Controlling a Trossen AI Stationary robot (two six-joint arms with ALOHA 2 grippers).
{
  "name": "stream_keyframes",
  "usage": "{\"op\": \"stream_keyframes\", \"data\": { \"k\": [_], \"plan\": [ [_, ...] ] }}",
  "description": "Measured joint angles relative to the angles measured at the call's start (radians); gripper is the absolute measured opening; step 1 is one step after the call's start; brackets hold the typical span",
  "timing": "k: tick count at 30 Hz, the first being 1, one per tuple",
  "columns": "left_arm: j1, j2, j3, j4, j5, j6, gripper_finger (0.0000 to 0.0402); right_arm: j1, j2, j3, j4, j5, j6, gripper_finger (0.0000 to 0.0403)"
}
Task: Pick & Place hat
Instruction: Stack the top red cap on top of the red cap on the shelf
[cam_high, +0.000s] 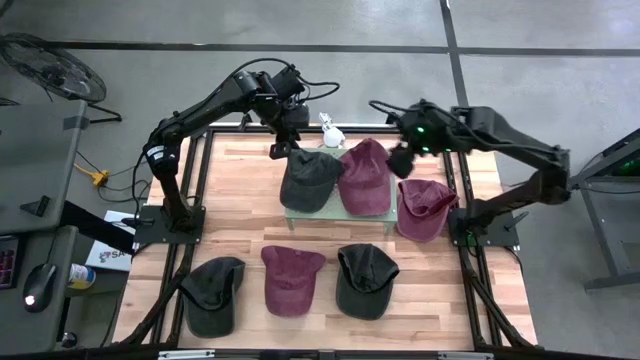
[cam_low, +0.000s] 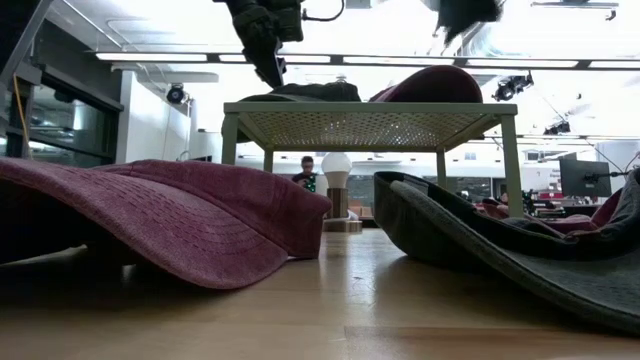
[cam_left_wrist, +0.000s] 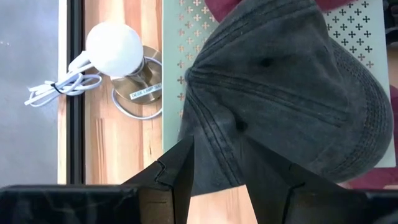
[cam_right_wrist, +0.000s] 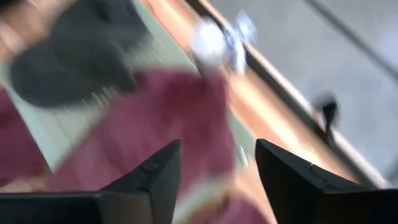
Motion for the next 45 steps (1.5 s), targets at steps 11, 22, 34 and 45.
{"op": "stream_keyframes", "data": {
  "k": [11,22,34,45],
  "plan": [
    [0.000,0.000,0.000,0.003,0.001,0.000,0.0128,0.001,-0.087,-0.052,-0.295,-0.010,0.472,0.0216],
    [0.000,0.000,0.000,0.003,0.001,-0.022,0.0128,0.001,-0.272,-0.462,-0.300,-0.068,0.851,0.0211],
    [0.000,0.000,0.000,0.003,0.002,-0.026,0.0128,0.001,-0.411,-0.724,-0.165,-0.126,1.071,0.0210],
    [0.000,0.000,0.000,0.012,0.002,-0.027,0.0128,0.001,-0.412,-0.907,-0.146,-0.209,1.265,0.0210]
  ]
}}
